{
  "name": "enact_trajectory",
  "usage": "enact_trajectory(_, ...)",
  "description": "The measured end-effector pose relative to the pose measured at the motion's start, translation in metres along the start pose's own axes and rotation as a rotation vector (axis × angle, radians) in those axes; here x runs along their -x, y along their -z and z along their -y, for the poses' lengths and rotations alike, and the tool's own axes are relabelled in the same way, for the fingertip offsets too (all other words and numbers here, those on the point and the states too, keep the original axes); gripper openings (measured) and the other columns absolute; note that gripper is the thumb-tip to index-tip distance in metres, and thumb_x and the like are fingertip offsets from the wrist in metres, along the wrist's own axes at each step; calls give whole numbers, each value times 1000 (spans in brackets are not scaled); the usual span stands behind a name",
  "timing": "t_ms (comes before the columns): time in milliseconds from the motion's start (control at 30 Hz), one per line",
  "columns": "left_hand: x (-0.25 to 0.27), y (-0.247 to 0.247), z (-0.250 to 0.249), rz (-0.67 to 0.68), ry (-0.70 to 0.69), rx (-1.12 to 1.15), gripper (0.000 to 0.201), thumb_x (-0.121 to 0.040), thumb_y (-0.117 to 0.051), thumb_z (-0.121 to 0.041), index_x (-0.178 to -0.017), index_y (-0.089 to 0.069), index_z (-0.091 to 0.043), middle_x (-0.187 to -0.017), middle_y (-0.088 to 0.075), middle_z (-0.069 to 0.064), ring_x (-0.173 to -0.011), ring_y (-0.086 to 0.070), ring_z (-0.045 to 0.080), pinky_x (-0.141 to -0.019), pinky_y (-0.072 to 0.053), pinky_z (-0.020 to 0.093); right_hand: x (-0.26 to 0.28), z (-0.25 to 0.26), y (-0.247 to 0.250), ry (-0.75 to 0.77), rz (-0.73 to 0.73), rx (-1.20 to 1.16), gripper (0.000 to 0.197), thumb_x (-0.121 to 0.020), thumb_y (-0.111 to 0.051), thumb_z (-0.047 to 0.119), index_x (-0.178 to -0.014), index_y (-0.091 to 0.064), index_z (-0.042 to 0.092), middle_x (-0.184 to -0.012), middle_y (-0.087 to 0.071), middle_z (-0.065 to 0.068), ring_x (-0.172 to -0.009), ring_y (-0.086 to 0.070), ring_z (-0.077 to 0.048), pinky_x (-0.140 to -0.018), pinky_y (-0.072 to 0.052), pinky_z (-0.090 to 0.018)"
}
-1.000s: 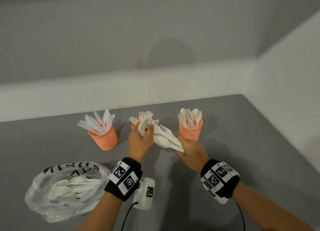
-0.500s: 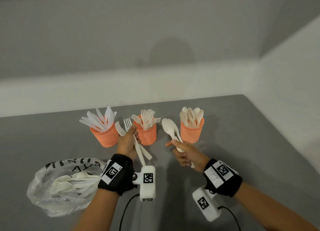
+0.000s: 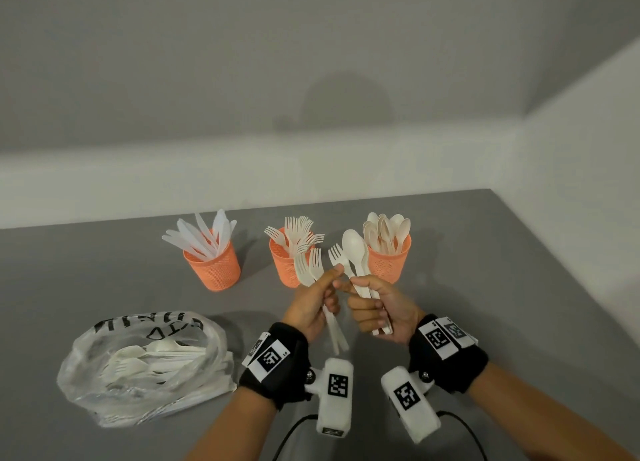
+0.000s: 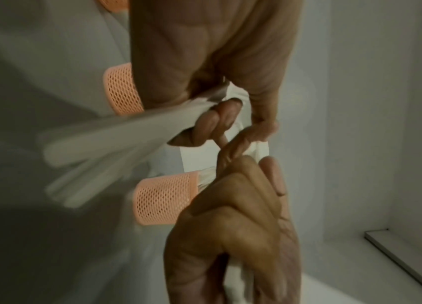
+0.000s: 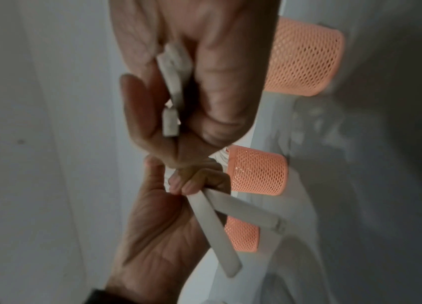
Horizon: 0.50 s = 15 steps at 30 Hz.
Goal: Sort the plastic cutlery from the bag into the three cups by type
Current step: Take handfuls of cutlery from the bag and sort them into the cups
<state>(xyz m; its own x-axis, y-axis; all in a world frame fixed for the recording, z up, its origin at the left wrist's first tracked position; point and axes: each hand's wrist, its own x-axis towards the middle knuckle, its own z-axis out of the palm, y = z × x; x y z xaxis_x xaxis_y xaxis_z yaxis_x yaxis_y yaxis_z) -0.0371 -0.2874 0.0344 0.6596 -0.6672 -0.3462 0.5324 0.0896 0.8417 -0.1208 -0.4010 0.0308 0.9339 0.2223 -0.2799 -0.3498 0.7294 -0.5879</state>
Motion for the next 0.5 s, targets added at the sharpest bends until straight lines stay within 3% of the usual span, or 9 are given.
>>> enact_trajectory(133,-5,-2,0,-48,-30,-2,18,-90,-56,-12,-75,-48,-19,-42,-40,-10,-33,-31,1,-37,-26,10,3,0,-4,3,-157,161,28,-87,-46,34,-100,-61,13,-38,-32,10,-26,-26,-3,-28,-26,-12)
enact_trajectory(200,-9,1,-1,-74,-31,15,19,-92,-52,-13,-74,-47,-16,-41,-41,-9,-32,-31,1,-35,-28,12,3,1,-4,35,-238,280,29,-93,-38,33,-105,-58,15,-41,-32,9,-27,-24,-2,-29,-22,-12)
enact_trajectory(400,-16,-2,-6,-86,-9,92,26,-92,-35,-12,-68,-46,-10,-38,-36,-7,-30,-29,5,-34,-28,16,2,0,-6,135,-346,471,16,-98,-39,31,-107,-50,24,-46,-37,6,-30,-22,-2,-31,-18,-12)
enact_trajectory(500,-18,-5,-7,-61,-12,141,25,-89,-38,-17,-67,-47,-12,-40,-38,-5,-32,-33,7,-36,-30,17,0,-2,-10,176,-416,604,14,-97,-44,34,-110,-49,30,-55,-45,1,-32,-25,-3,-32,-22,-14)
